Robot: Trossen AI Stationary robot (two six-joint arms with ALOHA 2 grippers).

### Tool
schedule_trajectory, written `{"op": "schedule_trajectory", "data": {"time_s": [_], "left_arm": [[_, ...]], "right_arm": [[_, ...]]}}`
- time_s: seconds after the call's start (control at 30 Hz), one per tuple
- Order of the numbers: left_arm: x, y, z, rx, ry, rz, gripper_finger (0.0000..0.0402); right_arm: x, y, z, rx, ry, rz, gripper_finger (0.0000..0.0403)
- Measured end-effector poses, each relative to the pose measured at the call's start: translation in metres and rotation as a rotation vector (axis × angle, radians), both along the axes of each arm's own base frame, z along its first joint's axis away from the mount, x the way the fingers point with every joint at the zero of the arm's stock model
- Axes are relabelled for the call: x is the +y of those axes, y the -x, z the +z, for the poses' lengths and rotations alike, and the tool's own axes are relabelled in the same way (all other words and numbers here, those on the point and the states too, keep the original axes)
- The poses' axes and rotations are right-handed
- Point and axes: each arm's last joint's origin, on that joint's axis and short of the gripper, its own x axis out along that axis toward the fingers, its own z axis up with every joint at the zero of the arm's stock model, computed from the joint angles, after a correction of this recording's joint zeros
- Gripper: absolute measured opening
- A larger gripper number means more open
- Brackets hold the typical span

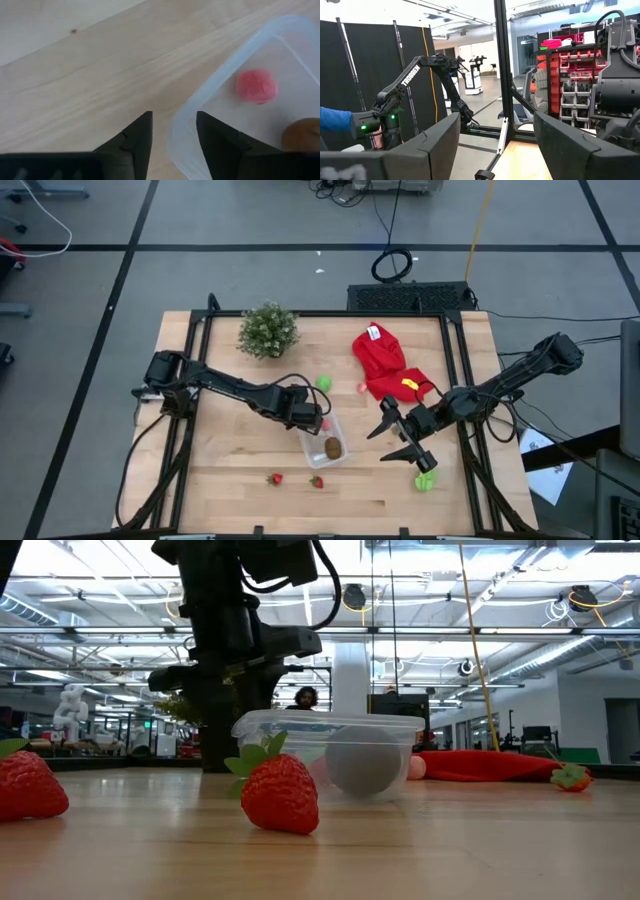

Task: Pick and placing Produce into tupperware
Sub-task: Adjust the transparent bin

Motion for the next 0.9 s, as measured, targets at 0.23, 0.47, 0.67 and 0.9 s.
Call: {"op": "schedule_trajectory", "data": {"time_s": [0.23, 0.47, 0.67, 0.9], "left_arm": [[0.0, -0.0001, 0.0, 0.001, -0.003, -0.011, 0.0091], [0.0017, -0.0003, 0.0001, 0.004, -0.017, -0.034, 0.0035], [0.0046, -0.0008, 0.0001, 0.007, -0.036, -0.054, 0.0025], [0.005, -0.0008, 0.0002, 0.016, -0.06, -0.111, 0.0028]], "right_arm": [[0.0, 0.0, 0.0, 0.0, 0.0, 0.0, 0.0242], [0.0, 0.0001, 0.0001, 0.0, 0.0, 0.0, 0.0242], [0.0, 0.0001, 0.0001, 0.0, 0.0, 0.0, 0.0242], [0.0, 0.0001, 0.0001, 0.0, 0.0, 0.0, 0.0242]]}}
